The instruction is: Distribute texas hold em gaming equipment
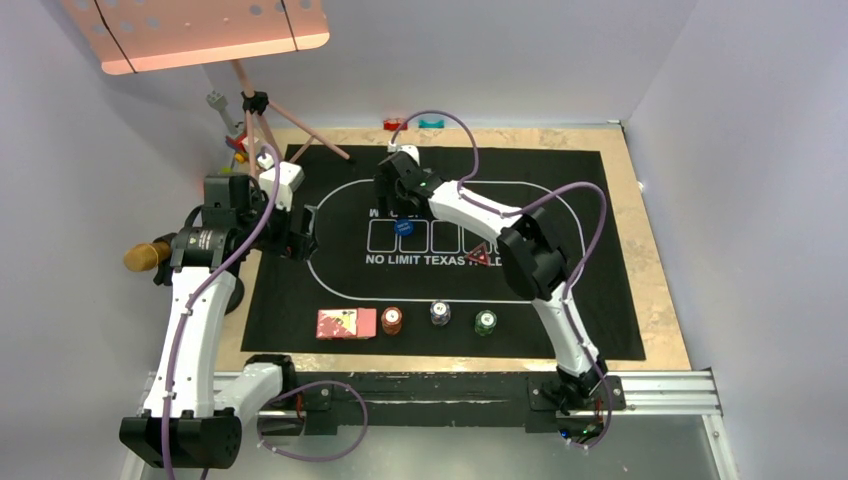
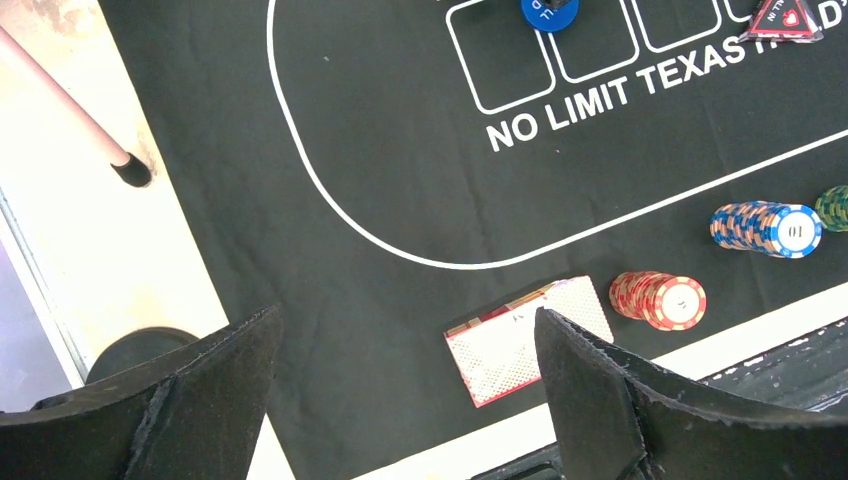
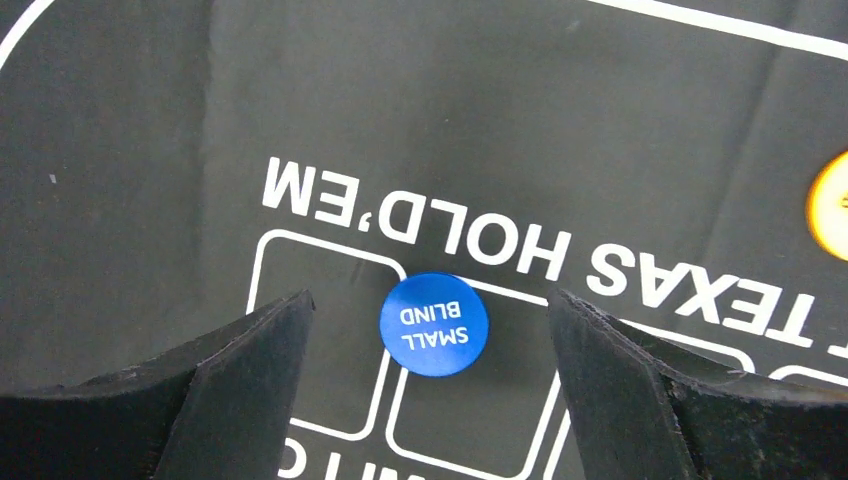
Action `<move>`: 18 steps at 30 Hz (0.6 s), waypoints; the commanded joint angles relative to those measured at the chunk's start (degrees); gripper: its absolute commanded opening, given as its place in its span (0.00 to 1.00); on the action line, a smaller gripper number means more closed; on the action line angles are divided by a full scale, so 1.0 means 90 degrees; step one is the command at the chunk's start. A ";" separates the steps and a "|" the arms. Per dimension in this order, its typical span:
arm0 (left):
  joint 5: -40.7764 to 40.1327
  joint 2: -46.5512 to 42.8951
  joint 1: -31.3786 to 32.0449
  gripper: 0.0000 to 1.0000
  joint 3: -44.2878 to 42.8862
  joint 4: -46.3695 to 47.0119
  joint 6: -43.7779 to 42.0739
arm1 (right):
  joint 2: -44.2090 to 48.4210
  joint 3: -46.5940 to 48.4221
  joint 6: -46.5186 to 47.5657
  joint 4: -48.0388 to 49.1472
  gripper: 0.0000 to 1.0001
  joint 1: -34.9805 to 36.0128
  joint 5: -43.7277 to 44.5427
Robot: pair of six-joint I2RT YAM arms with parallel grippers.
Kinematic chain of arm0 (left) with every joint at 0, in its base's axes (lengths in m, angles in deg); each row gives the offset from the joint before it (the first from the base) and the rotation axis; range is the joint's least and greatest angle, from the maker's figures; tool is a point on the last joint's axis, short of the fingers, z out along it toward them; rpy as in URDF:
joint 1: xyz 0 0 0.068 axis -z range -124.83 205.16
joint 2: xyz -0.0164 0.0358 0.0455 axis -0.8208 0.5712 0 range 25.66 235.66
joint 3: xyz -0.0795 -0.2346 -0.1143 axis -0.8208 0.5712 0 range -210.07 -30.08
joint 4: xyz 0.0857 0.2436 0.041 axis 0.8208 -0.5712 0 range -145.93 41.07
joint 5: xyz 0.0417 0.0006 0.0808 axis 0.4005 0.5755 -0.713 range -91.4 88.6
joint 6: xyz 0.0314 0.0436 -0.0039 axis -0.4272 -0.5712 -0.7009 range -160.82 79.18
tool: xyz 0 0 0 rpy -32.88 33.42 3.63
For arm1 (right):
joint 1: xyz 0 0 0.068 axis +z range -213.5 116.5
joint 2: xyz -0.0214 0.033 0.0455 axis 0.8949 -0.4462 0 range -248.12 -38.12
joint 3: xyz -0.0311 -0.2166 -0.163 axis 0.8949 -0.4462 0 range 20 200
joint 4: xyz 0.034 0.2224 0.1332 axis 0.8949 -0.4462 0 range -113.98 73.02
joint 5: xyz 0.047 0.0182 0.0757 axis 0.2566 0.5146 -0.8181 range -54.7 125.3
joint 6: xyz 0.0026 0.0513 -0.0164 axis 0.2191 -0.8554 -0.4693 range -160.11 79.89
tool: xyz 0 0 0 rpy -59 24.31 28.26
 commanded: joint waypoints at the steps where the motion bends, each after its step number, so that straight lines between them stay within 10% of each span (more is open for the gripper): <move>1: -0.0121 -0.0084 -0.0004 1.00 -0.0238 0.0026 -0.0101 | -0.0254 0.0546 -0.0329 -0.0374 0.89 0.0009 -0.0287; 18: -0.0388 -0.0030 -0.0009 1.00 -0.0485 0.0050 0.0055 | -0.0644 0.0673 -0.0468 -0.0842 0.71 0.0269 -0.0574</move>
